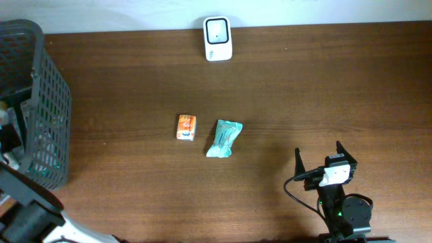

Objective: Scan the item barcode
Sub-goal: 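Reach the left gripper into the basket and grasp the white tube, then place the white tube on the table left of the orange box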

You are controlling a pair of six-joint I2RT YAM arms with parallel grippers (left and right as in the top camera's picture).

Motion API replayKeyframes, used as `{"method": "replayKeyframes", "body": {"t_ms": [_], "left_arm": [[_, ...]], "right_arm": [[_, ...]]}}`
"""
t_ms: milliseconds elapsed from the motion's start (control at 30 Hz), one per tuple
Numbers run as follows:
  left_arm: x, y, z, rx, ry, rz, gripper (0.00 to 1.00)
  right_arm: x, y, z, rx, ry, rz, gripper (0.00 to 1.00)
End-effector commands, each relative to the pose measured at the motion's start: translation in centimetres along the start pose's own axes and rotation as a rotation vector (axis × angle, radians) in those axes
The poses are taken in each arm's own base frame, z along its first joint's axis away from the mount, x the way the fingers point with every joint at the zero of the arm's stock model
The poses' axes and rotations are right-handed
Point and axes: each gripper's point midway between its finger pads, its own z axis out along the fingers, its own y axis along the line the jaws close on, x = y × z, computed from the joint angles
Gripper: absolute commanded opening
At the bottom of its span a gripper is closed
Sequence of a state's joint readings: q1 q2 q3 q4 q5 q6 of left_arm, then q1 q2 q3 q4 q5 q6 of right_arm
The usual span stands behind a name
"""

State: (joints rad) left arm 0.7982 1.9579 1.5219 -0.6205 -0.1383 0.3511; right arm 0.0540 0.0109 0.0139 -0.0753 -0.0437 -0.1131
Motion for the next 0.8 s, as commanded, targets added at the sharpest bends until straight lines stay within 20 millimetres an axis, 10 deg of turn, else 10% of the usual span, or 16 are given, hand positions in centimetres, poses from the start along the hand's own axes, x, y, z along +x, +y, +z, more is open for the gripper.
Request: {"method": "replayKeyframes", "body": {"t_ms": [0, 267, 433, 633, 767], "left_arm": [[-5.8, 0.2, -9.1, 0.077, -0.285, -0.063, 0.00], [-10.2, -0.8, -23.2, 0.132, -0.642, -0.126, 0.00], [-10.0, -9.3, -36.9, 0.320, -0.898, -0.056, 0.00], [-0.3, -27.3, -30.8, 0.631, -0.368, 0.189, 0.00], [5.7, -35.2, -24.8, 0.647, -0.085, 0.350, 0.00]], "right_arm": [[0.2, 0.1, 0.0, -0.003, 0.001, -0.006, 0.98], [0.2, 0.1, 0.0, -0.003, 0.001, -0.006, 0.98], [0.2, 0.1, 0.0, -0.003, 0.001, -0.006, 0.98], [0.2, 0.1, 0.0, -0.003, 0.001, -0.006, 0.98], [0.2, 0.1, 0.0, -0.003, 0.001, -0.006, 0.98]]}}
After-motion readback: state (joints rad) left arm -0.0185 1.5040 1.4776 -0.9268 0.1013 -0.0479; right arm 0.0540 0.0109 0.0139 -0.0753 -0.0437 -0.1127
